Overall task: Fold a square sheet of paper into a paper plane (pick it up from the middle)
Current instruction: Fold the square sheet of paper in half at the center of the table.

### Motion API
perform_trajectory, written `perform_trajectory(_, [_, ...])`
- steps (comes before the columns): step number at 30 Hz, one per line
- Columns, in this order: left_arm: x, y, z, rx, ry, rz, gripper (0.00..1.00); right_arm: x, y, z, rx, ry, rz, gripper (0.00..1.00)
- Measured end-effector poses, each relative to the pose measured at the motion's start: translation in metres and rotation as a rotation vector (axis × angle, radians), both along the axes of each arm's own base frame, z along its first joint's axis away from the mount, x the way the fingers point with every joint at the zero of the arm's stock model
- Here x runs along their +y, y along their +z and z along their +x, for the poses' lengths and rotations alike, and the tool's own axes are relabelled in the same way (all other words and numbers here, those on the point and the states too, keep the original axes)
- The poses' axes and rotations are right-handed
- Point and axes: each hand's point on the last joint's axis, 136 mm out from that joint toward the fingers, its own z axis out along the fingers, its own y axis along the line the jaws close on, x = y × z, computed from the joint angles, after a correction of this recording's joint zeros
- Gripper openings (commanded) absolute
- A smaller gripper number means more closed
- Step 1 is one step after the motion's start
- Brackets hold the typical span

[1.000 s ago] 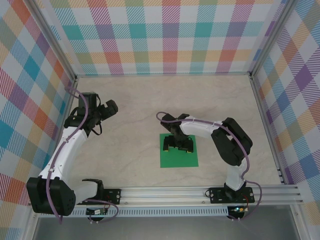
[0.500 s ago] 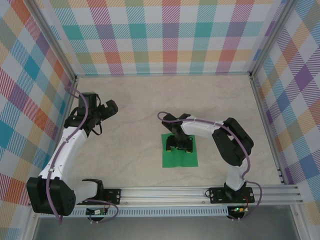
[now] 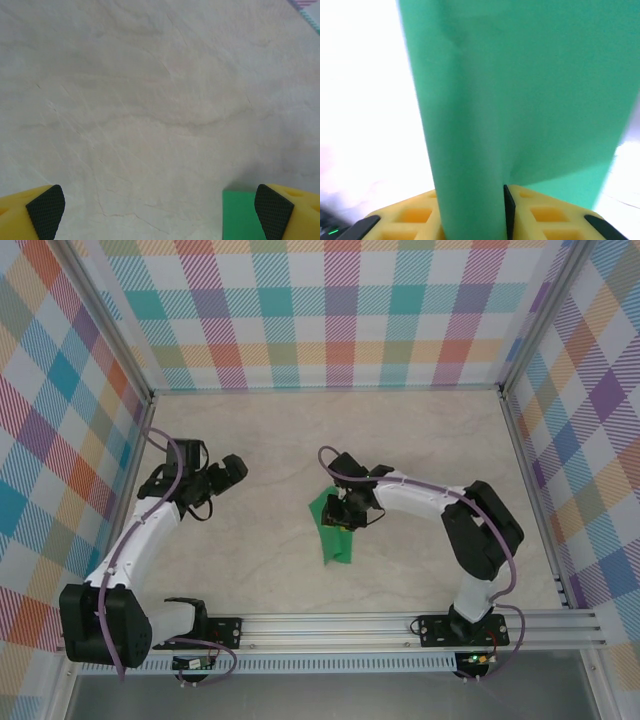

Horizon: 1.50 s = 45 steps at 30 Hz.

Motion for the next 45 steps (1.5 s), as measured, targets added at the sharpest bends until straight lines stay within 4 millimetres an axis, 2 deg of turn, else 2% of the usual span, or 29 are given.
perform_trajectory(3, [-0.016, -0.014, -0.005, 0.017, -0.027, -0.095, 0.98, 0.022, 0.028, 0.017, -0.017, -0.007, 0.205, 0.32])
perform_trajectory(5, [-0.026, -0.022, -0.008, 0.027, -0.04, -0.148, 0.96, 0.032, 0.037, 0.025, -0.013, -0.009, 0.312, 0.32])
perform_trajectory(7, [-0.037, -0.027, -0.009, 0.033, -0.057, -0.19, 0.95, 0.041, 0.039, 0.034, 0.002, -0.011, 0.393, 0.32])
perform_trajectory(9, [-0.049, -0.032, -0.01, 0.041, -0.082, -0.22, 0.94, 0.043, 0.031, 0.041, 0.021, -0.018, 0.423, 0.32])
perform_trajectory(14, [-0.078, -0.039, -0.009, 0.054, -0.143, -0.263, 0.9, 0.029, -0.01, 0.041, 0.074, -0.044, 0.311, 0.39])
perform_trajectory(18, [-0.097, -0.045, -0.009, 0.065, -0.182, -0.273, 0.89, 0.012, -0.024, 0.04, 0.063, -0.053, 0.192, 0.51])
perform_trajectory(21, [-0.108, -0.049, -0.009, 0.069, -0.204, -0.277, 0.86, 0.002, -0.029, 0.042, 0.038, -0.049, 0.125, 0.58])
perform_trajectory(28, [-0.138, -0.063, -0.015, 0.113, -0.275, -0.315, 0.71, -0.015, -0.026, 0.041, 0.0, -0.056, 0.041, 0.58])
perform_trajectory(31, [-0.145, -0.067, -0.015, 0.125, -0.29, -0.338, 0.61, -0.018, -0.026, 0.041, -0.006, -0.059, 0.023, 0.59])
perform_trajectory(39, [-0.161, -0.08, -0.02, 0.166, -0.33, -0.365, 0.44, -0.021, -0.026, 0.041, 0.001, -0.036, -0.011, 0.59])
perform_trajectory(45, [-0.176, -0.092, -0.015, 0.193, -0.347, -0.37, 0.32, -0.023, -0.038, 0.038, 0.022, -0.023, -0.073, 0.6])
